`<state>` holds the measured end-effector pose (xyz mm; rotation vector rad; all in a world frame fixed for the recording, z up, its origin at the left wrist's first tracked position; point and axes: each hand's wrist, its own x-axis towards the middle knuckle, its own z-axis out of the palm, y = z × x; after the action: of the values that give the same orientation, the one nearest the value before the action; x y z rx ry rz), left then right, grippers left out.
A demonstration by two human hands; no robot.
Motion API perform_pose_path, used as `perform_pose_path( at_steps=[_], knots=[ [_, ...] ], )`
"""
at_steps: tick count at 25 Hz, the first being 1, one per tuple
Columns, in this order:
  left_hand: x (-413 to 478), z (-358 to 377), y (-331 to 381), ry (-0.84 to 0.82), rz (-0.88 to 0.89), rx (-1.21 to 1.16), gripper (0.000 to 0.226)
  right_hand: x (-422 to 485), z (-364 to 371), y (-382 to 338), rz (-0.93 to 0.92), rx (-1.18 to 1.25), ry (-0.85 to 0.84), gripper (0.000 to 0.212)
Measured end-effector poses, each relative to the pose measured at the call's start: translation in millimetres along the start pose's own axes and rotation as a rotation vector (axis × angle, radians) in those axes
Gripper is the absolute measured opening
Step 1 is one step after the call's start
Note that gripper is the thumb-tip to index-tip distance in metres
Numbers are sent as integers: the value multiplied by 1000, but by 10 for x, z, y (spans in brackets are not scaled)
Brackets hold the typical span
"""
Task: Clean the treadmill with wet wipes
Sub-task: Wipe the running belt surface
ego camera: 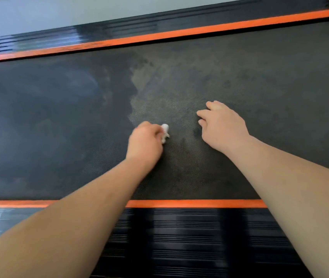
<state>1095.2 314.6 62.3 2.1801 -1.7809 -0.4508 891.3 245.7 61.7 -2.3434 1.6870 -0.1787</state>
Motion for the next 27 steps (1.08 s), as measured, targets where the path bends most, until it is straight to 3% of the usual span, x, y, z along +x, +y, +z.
perform_pose_path(
  at_steps=[2,5,7,9,12,13,17,18,23,24,27],
  knots=[
    [-38,15,10,32,-89,24,21,8,38,-46,-24,-36,8,22],
    [-457,192,441,-161,211,34,14,53,79,-142,-55,-71,-9,13],
    [-388,166,360,-211,291,19,14,120,65,-206,-41,-51,-19,13],
    [-56,-4,58,-117,163,65,15,162,64,-248,-35,-33,-15,17],
    [291,-270,-425,73,-202,16,19,197,134,-335,-57,-33,-20,22],
    [289,-258,-405,78,-220,22,19,228,166,-375,-71,-42,-30,22],
    [104,-58,111,-183,228,51,16,508,175,-549,-88,-46,-45,24],
    [225,-104,25,-182,266,63,15,579,141,-573,-90,-31,-40,26],
    [909,-398,-800,55,-130,96,21,955,-20,-643,-107,-115,-122,30],
    [871,-356,-710,53,-77,88,21,1010,8,-670,-115,-146,-143,30],
    [680,-294,-381,-202,276,28,16,1082,130,-728,-70,-157,-152,37]
  ],
)
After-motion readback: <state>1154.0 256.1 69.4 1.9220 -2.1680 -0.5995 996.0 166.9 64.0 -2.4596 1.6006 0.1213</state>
